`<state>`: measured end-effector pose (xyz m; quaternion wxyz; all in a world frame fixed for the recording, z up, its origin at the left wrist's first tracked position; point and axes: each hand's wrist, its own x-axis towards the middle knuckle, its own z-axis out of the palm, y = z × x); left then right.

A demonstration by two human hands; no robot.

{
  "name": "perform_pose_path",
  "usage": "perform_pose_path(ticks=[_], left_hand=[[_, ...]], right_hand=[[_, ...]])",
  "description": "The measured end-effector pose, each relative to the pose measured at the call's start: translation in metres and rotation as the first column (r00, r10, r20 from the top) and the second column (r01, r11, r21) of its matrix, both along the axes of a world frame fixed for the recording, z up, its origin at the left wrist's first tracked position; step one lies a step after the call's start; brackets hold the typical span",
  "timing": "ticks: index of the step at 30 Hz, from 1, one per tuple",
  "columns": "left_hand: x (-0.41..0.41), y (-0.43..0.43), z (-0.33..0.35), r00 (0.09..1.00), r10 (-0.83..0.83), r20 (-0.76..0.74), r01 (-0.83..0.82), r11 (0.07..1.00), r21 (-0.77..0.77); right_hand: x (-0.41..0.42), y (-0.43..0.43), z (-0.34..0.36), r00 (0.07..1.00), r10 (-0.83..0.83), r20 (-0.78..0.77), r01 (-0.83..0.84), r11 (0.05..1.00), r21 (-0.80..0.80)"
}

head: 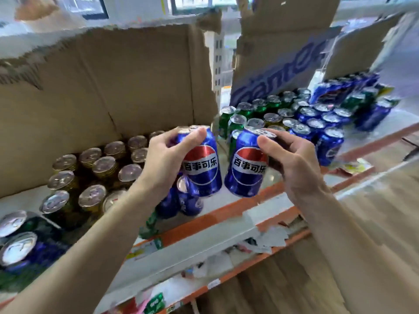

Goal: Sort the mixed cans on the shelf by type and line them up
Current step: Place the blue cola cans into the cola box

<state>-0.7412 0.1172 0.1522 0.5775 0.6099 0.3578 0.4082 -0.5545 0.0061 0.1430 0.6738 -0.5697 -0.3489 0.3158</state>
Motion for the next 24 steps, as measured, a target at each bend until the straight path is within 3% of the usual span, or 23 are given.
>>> perform_pose_path(ticks=[12,24], left_hand=[[0.224,-0.128,-0.002,0.963,-0.271,-0.011,0.270,0.962,-0.040],[0.363,-0.189,-0.014,0.881,-0.472,-0.011,0.468,0.877,-0.108]], right_hand=[[0.183,-0.169,-0.001,0.959,-0.283,-0.023,0.283,0.959,0.005],[0.281,-0.259,-0.013,0.858,-0.508,-0.079,0.509,0.861,-0.005]])
